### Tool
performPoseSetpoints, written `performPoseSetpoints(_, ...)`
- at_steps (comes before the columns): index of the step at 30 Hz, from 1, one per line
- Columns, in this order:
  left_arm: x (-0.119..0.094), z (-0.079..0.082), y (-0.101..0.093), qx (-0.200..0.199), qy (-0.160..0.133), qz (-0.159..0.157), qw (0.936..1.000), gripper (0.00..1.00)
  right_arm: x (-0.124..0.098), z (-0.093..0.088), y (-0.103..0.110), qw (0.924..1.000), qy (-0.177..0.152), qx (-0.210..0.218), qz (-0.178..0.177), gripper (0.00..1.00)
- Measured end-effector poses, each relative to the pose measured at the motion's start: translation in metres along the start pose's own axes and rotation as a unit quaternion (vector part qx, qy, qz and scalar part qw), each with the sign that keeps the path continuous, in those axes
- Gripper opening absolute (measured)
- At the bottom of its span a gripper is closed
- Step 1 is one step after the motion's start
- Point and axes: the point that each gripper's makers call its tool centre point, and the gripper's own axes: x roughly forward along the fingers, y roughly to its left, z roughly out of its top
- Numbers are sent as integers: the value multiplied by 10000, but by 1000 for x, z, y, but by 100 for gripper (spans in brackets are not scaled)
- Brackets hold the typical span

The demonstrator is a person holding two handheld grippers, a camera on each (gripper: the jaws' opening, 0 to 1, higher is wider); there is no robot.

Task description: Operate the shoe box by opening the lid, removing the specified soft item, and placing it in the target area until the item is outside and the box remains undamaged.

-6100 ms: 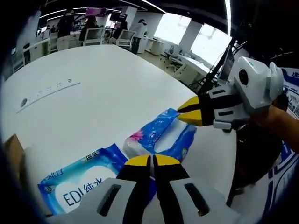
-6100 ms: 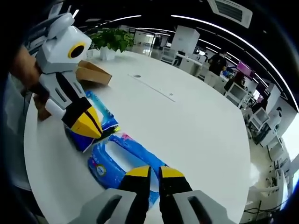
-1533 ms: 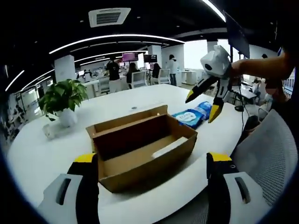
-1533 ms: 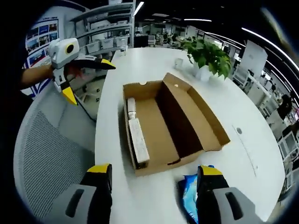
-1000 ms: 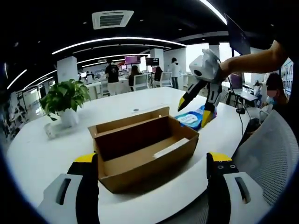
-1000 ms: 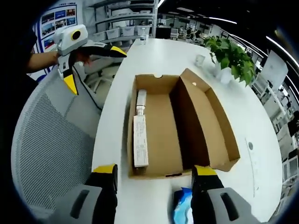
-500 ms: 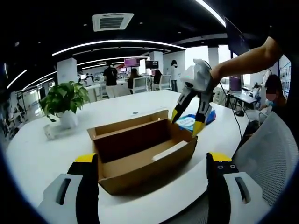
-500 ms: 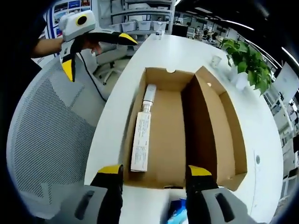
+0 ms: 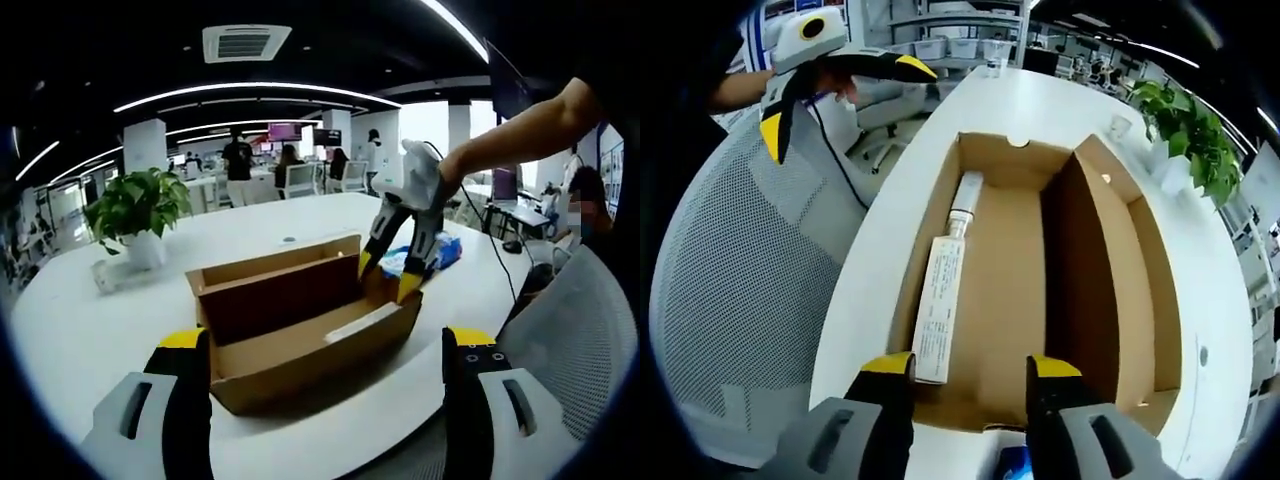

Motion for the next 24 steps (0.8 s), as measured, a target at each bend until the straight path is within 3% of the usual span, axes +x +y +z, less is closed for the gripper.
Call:
performPoseSetpoints(13,0,-2,0,-17,51,4,10000,100,15,4,3,9993,-120,164,312,41)
performPoseSetpoints(24,0,-4,-1,-26,95,-7,10000,99,10,-2,-10,9999,-81,134,25,41)
